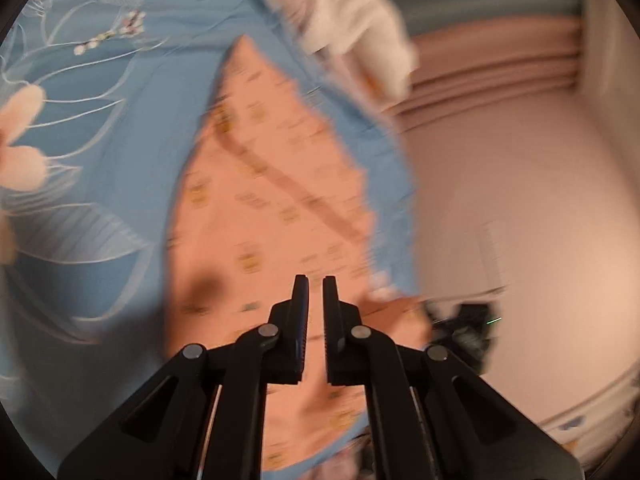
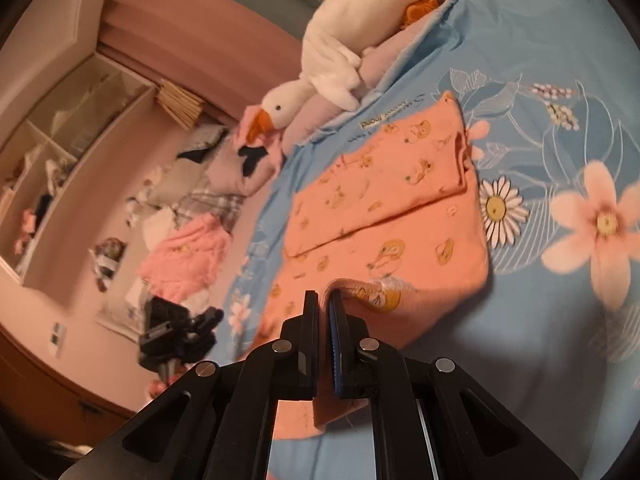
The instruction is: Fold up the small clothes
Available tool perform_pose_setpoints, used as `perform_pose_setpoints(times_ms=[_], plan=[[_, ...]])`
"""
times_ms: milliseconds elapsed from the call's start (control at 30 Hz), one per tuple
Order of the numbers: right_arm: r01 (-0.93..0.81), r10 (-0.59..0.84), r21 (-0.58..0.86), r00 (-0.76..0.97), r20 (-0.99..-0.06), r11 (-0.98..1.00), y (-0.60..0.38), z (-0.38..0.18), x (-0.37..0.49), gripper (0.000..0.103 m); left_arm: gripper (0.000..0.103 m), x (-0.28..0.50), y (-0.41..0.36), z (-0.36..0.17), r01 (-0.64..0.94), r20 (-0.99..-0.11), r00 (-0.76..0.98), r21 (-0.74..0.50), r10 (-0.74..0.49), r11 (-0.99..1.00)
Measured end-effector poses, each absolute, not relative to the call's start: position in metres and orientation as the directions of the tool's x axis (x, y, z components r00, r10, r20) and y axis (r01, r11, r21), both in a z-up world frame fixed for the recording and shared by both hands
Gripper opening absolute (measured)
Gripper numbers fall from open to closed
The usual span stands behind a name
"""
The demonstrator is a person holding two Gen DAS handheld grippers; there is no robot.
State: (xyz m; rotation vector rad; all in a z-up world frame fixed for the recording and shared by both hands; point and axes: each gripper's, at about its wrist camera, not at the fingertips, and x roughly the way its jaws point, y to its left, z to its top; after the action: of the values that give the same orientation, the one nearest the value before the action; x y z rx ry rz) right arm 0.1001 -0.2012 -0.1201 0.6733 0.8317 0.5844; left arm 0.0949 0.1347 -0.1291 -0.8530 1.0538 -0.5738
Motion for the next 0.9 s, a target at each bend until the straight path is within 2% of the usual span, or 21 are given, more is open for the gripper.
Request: perform_pose_setpoints(times_ms=[33,67,100,133,167,367,433,533,600,633,667,767,900], plan=[[-0.216,0.699,0.72,0.528,-0.481,0.659,-0.197,-0.121,0.099,0.009,0.011,0.093,0.135,-0.129,0.014,-0.555,0.39,-0.795,-0.735,0.607],[-0.228,0.696,0.705,0.522,-0.494,0.671,-0.201,-0.12,0.097,0.009,0.034,0.089,0.138,-0.13,0.017,-0.583,0.385,-0.771,-0.715,0.637],[-0.241,0.693,0.692,0.517,-0.502,0.681,-0.205,-0.119,0.093,0.009,0.064,0.083,0.142,-0.132,0.008,-0.601,0.385,-0.756,-0.7,0.654],[-0.248,0.694,0.689,0.516,-0.501,0.681,-0.207,-0.12,0.088,0.009,0.075,0.076,0.148,-0.136,-0.015,-0.606,0.39,-0.757,-0.693,0.653],[-0.243,0.698,0.698,0.518,-0.494,0.674,-0.209,-0.122,0.083,0.009,0.08,0.069,0.154,-0.141,-0.04,-0.603,0.398,-0.764,-0.691,0.643],[-0.201,0.689,0.716,0.528,-0.496,0.669,-0.222,-0.13,0.067,0.009,0.08,0.036,0.169,-0.169,-0.125,-0.549,0.379,-0.828,-0.745,0.547],[-0.192,0.688,0.718,0.526,-0.5,0.669,-0.222,-0.132,0.064,0.009,0.075,0.032,0.155,-0.172,-0.109,-0.544,0.347,-0.832,-0.764,0.544],[-0.181,0.686,0.722,0.524,-0.504,0.668,-0.22,-0.135,0.059,0.009,0.053,0.032,0.136,-0.176,-0.098,-0.527,0.303,-0.846,-0.794,0.524],[-0.176,0.683,0.719,0.523,-0.511,0.672,-0.219,-0.137,0.056,0.009,0.018,0.035,0.122,-0.183,-0.102,-0.541,0.266,-0.839,-0.798,0.535],[-0.17,0.678,0.715,0.52,-0.519,0.678,-0.218,-0.138,0.055,0.009,0.008,0.035,0.116,-0.186,-0.107,-0.554,0.24,-0.831,-0.797,0.546],[-0.168,0.675,0.711,0.517,-0.526,0.682,-0.218,-0.139,0.054,0.009,0.003,0.035,0.111,-0.188,-0.11,-0.556,0.225,-0.83,-0.8,0.547],[-0.177,0.668,0.7,0.524,-0.528,0.692,-0.219,-0.138,0.051,0.009,0.002,0.035,0.112,-0.179,-0.099,-0.528,0.28,-0.847,-0.802,0.523],[-0.199,0.7,0.744,0.552,-0.452,0.637,-0.225,-0.131,0.057,0.009,0.001,0.05,0.124,-0.147,-0.014,-0.368,0.401,-0.918,-0.839,0.395]])
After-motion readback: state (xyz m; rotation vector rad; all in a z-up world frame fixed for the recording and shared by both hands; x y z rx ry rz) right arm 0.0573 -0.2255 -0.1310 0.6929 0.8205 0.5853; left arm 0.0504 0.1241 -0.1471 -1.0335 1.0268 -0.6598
